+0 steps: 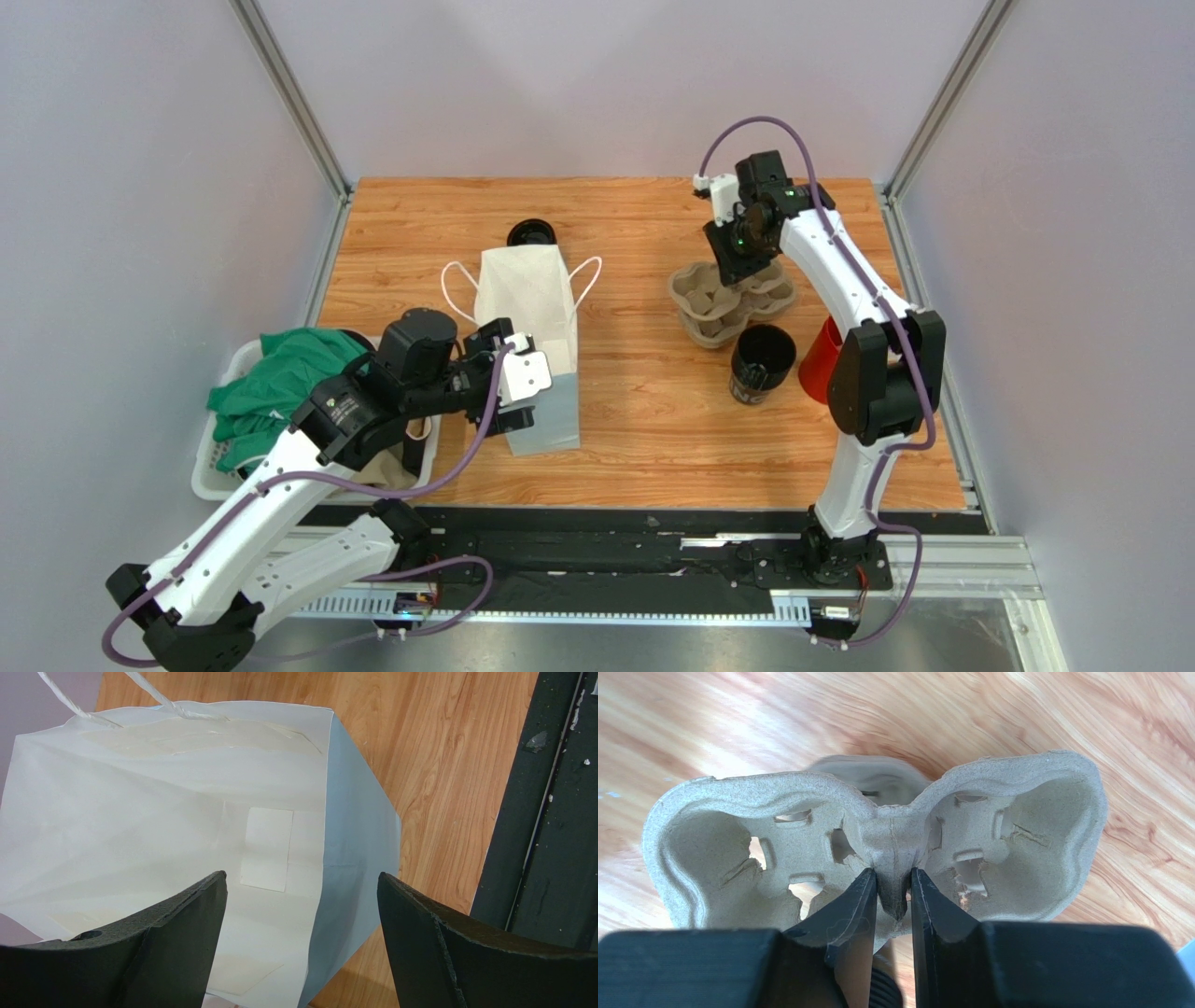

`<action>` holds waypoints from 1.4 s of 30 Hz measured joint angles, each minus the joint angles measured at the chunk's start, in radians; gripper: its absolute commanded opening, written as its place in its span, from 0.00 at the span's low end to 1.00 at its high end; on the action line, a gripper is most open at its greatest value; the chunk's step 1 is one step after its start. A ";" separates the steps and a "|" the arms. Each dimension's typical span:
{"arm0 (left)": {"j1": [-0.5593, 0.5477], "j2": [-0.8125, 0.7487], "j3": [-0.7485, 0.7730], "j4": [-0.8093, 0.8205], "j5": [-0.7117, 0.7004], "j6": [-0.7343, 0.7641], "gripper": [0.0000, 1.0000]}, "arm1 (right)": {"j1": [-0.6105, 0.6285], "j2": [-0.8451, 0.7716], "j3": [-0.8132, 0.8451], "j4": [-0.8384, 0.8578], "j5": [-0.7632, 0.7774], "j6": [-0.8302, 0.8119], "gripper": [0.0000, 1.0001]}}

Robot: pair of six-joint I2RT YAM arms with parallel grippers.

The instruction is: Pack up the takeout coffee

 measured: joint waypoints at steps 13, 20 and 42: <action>0.000 0.008 0.000 0.005 -0.007 -0.002 0.87 | 0.057 -0.048 -0.107 0.048 0.068 0.038 0.25; 0.000 0.011 0.000 0.009 -0.008 -0.005 0.87 | 0.057 -0.048 -0.151 0.061 0.076 0.041 0.35; 0.000 0.008 -0.008 0.019 -0.008 -0.007 0.87 | 0.060 -0.031 -0.151 0.074 0.077 0.051 0.67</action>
